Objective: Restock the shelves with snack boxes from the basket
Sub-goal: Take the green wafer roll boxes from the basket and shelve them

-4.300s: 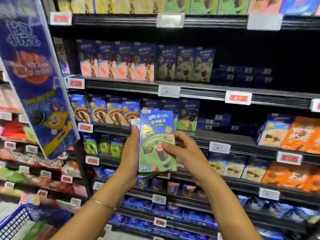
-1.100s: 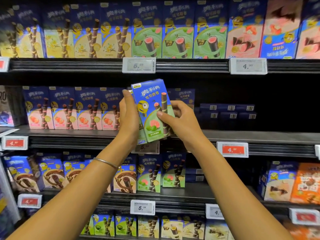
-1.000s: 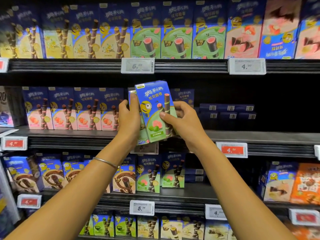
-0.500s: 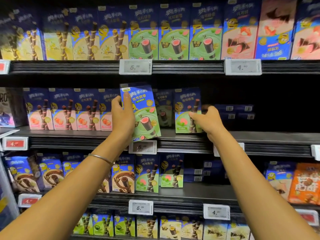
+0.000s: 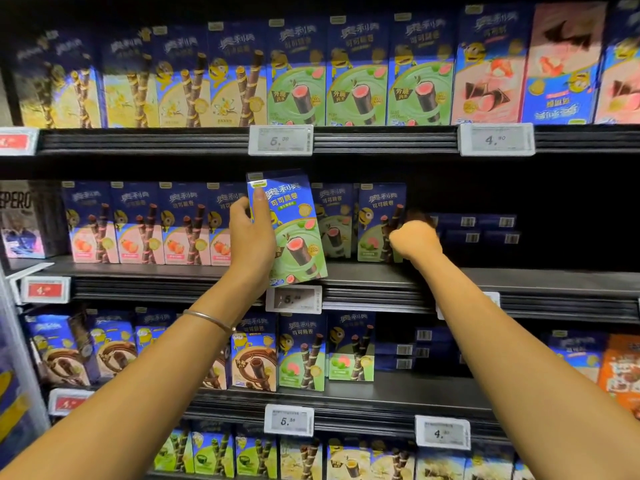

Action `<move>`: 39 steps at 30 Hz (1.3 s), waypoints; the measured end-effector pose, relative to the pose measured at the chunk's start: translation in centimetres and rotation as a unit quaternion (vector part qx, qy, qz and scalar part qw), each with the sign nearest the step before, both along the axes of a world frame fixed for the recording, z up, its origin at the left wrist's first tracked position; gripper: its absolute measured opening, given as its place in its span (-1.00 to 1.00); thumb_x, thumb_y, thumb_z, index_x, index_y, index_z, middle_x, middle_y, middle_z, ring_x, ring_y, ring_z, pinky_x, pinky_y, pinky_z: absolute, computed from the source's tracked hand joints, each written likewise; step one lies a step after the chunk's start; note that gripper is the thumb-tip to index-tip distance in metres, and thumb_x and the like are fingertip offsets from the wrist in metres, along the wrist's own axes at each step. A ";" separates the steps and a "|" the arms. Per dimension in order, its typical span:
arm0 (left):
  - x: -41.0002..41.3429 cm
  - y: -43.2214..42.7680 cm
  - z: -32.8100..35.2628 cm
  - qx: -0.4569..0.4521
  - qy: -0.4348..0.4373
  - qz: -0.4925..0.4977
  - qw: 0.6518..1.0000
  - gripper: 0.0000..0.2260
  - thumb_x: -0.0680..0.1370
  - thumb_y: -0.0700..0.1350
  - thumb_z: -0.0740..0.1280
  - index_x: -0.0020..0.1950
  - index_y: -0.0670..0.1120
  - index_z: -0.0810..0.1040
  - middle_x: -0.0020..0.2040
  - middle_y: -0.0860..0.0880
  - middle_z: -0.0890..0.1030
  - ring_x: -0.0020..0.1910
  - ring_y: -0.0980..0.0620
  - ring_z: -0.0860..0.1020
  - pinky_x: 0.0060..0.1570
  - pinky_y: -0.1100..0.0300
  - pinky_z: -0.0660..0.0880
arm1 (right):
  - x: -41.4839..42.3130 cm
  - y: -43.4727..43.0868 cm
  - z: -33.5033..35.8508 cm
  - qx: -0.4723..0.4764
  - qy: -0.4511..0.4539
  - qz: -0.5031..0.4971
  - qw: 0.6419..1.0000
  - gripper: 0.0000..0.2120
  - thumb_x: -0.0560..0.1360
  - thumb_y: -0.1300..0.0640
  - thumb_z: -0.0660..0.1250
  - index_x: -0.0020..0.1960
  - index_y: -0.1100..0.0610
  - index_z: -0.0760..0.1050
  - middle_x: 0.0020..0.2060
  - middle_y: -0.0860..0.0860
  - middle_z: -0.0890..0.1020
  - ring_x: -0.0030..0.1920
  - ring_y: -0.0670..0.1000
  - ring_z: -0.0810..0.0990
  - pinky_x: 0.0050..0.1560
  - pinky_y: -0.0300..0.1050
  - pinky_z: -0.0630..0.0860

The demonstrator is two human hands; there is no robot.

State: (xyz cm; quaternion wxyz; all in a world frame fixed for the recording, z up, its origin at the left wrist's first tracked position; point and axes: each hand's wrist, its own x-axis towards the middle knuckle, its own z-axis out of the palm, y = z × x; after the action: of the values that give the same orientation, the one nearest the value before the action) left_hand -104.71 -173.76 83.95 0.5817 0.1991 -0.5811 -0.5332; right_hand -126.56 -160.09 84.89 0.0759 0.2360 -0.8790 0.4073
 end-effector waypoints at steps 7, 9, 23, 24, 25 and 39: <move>0.1 -0.1 0.1 0.011 -0.002 -0.012 1.000 -0.67 0.73 0.21 0.16 0.30 -0.02 0.41 0.00 0.01 0.69 -0.19 0.19 0.73 -0.35 0.35 0.59 | -0.3 -1.6 0.6 0.017 0.021 -0.022 0.999 -0.62 0.50 0.23 0.41 0.29 0.23 0.49 0.21 0.23 0.57 0.22 0.26 0.58 0.02 0.04 0.54; 0.2 -0.1 0.1 0.013 -0.001 -0.012 1.000 -0.67 0.73 0.21 0.16 0.28 -0.02 0.42 0.00 0.01 0.69 -0.20 0.20 0.73 -0.36 0.35 0.58 | -0.4 -2.0 0.5 0.015 0.031 -0.018 0.999 -0.65 0.52 0.21 0.40 0.29 0.22 0.50 0.20 0.21 0.57 0.20 0.24 0.58 -0.06 0.01 0.48; 0.1 -0.4 -0.2 0.040 0.015 -0.032 0.999 -0.61 0.73 0.22 0.17 0.35 -0.05 0.41 0.01 0.00 0.70 -0.18 0.17 0.74 -0.33 0.30 0.62 | 2.9 -1.0 0.6 -0.064 0.060 -0.026 0.996 -0.73 0.52 0.03 0.34 0.13 0.18 0.55 0.10 0.17 0.62 0.11 0.24 0.60 0.10 0.08 0.55; 0.0 -0.4 -0.2 0.042 0.017 -0.034 0.998 -0.61 0.73 0.22 0.17 0.36 -0.06 0.41 0.03 -0.01 0.70 -0.16 0.15 0.75 -0.29 0.28 0.64 | 4.1 -0.9 0.6 -0.124 0.069 0.008 0.990 -0.75 0.51 -0.03 0.35 0.04 0.14 0.54 0.05 0.12 0.64 0.08 0.21 0.62 0.10 0.10 0.58; -0.2 -0.4 -0.1 0.043 0.019 -0.036 0.998 -0.61 0.72 0.22 0.18 0.35 -0.06 0.40 0.04 -0.02 0.70 -0.14 0.13 0.75 -0.27 0.26 0.65 | 5.5 -0.8 0.7 -0.182 0.062 0.070 0.979 -0.74 0.50 -0.11 0.36 -0.03 0.08 0.50 -0.01 0.04 0.64 0.02 0.14 0.64 0.06 0.09 0.59; 1.7 -0.7 0.0 -0.028 0.008 0.051 0.998 -0.73 0.76 0.06 0.18 0.36 -0.08 0.38 0.06 0.08 0.58 -0.15 0.27 0.62 -0.21 0.30 0.52 | 10.5 -1.1 0.6 -0.235 -0.075 0.322 0.914 -0.80 0.52 0.12 0.48 0.10 0.03 0.52 -0.07 -0.08 0.68 -0.06 -0.13 0.68 -0.23 -0.26 0.61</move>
State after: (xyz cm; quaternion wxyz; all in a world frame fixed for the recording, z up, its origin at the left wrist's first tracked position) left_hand -102.98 -174.45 83.95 0.6182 0.2081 -0.5799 -0.4881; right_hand -116.05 -161.14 85.53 -0.0724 0.4500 -0.6378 0.6209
